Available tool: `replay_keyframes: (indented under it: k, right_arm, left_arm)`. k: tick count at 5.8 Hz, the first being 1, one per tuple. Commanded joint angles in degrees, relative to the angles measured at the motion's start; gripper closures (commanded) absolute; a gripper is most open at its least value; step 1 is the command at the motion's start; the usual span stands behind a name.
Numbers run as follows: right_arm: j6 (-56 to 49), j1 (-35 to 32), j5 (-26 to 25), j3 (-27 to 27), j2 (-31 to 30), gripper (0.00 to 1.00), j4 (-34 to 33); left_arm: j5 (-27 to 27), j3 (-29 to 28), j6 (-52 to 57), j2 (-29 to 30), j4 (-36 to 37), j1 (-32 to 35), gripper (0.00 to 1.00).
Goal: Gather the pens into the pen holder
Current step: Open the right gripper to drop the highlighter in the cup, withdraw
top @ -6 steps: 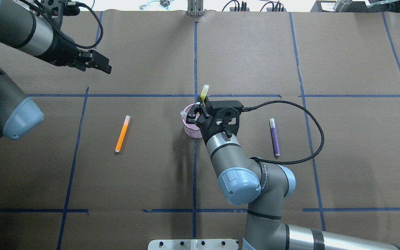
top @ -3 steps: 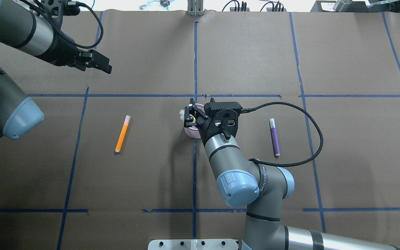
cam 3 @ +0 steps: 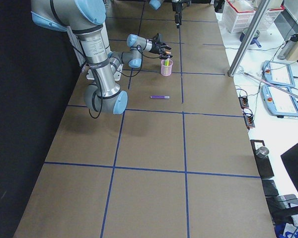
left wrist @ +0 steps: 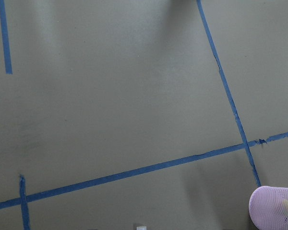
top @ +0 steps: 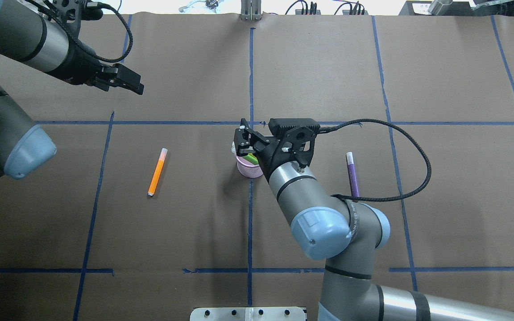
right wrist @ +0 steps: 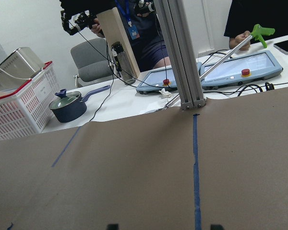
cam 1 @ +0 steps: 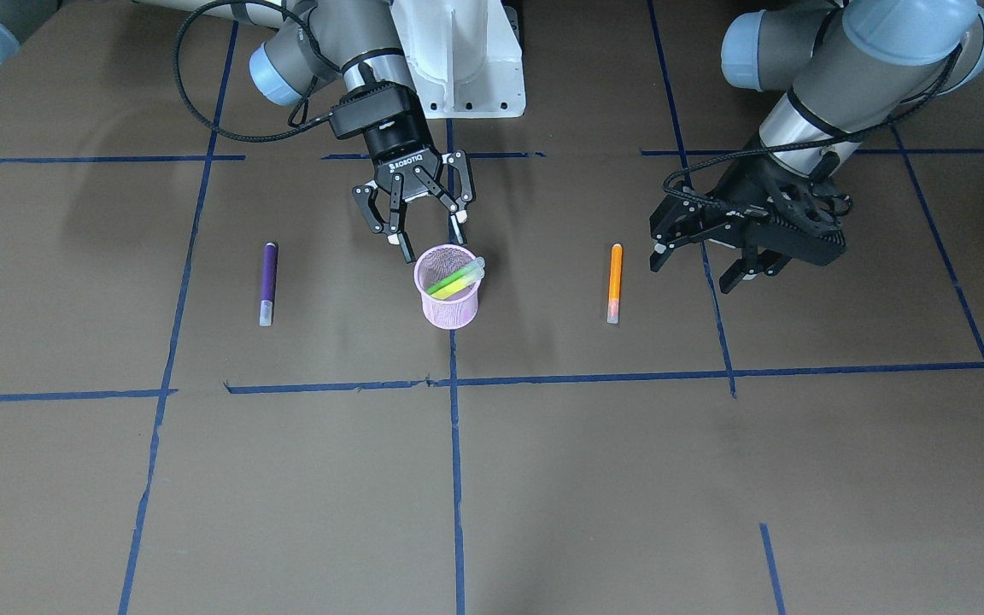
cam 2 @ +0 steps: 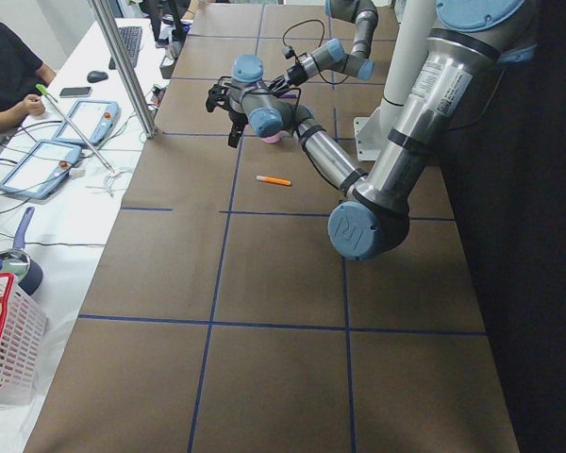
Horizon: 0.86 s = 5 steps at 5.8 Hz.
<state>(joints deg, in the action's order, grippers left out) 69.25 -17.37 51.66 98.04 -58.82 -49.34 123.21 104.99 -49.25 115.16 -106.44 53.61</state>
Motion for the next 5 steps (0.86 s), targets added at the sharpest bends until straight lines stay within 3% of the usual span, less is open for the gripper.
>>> replay_keyframes:
  k: [1, 3, 4, 5]
  right_arm:
    - [2.3, -5.6, 14.1, 2.1, -3.8, 0.29, 0.0]
    - [2.4, -12.1, 26.9, 3.0, -6.6, 0.2, -0.3]
    - [2.4, -14.2, 29.5, 4.0, -7.7, 0.19, -0.9]
    - [2.4, -16.2, 32.8, 6.3, -8.0, 0.19, -6.3]
  left_arm:
    - [-0.3, -0.4, -0.7, 0.1, 0.1, 0.0, 0.0]
    - [0.2, -4.3, -4.4, 1.0, 0.7, -0.6, 0.0]
    - [0.4, -6.6, -4.5, 1.4, 0.7, -2.8, 0.0]
    - [0.4, -9.9, -4.3, 2.3, 0.6, -5.7, 0.0]
